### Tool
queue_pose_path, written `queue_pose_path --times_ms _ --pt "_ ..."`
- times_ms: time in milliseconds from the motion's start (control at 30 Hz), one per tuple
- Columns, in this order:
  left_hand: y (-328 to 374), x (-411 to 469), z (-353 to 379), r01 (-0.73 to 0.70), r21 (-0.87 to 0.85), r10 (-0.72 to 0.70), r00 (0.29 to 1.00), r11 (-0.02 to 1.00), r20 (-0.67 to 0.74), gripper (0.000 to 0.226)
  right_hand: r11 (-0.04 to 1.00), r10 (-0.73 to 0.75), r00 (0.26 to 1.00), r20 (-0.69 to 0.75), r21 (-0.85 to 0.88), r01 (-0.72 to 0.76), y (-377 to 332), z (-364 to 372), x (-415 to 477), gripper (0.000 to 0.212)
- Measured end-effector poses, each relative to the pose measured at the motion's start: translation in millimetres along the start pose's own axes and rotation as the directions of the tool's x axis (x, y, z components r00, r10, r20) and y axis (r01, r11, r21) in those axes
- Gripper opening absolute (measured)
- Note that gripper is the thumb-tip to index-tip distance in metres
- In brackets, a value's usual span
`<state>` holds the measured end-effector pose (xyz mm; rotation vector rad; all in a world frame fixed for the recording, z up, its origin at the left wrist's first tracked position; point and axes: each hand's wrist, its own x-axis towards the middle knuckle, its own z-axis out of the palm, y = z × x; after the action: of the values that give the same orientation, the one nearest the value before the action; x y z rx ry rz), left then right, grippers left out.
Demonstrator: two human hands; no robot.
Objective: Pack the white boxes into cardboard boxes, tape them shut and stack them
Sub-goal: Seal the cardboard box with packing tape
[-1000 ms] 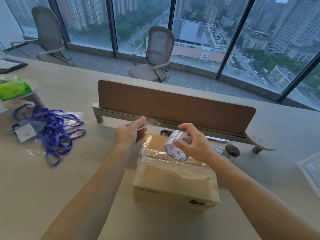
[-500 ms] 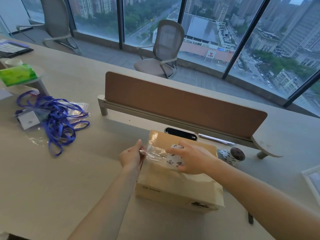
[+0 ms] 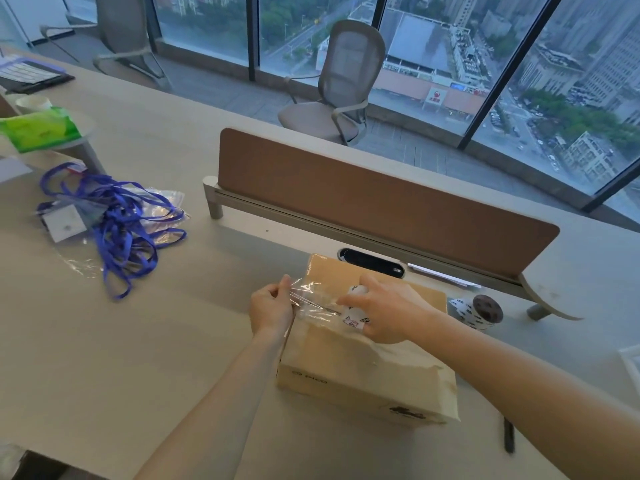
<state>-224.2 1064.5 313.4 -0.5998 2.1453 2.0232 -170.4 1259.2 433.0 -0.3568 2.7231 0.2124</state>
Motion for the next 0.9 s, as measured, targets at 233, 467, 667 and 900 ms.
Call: queue_pose_path --times_ms 233,467,667,900 --pt "-3 0 -4 0.045 -0.072 -0.042 0.998 0.996 0.035 0.052 0.997 0.014 0.999 0.042 -0.071 -0.011 -9 -6 10 0.055" --pt "-7 -16 -1 -0.032 -0.133 0.028 0.999 0.991 -0.031 0.037 0.991 0.048 0.996 0.077 -0.128 -0.038 -16 -9 10 0.052" --pt "-10 -14 -1 0.085 -0.276 -0.1 0.994 0.957 -0.042 0.035 0.986 0.027 0.996 0.082 -0.167 -0.013 -29 -12 16 0.051" --pt "-9 -4 -1 0.158 -0.253 -0.171 0.985 0.955 -0.03 0.035 0.982 0.032 0.996 0.081 -0.187 -0.016 -34 -13 29 0.049"
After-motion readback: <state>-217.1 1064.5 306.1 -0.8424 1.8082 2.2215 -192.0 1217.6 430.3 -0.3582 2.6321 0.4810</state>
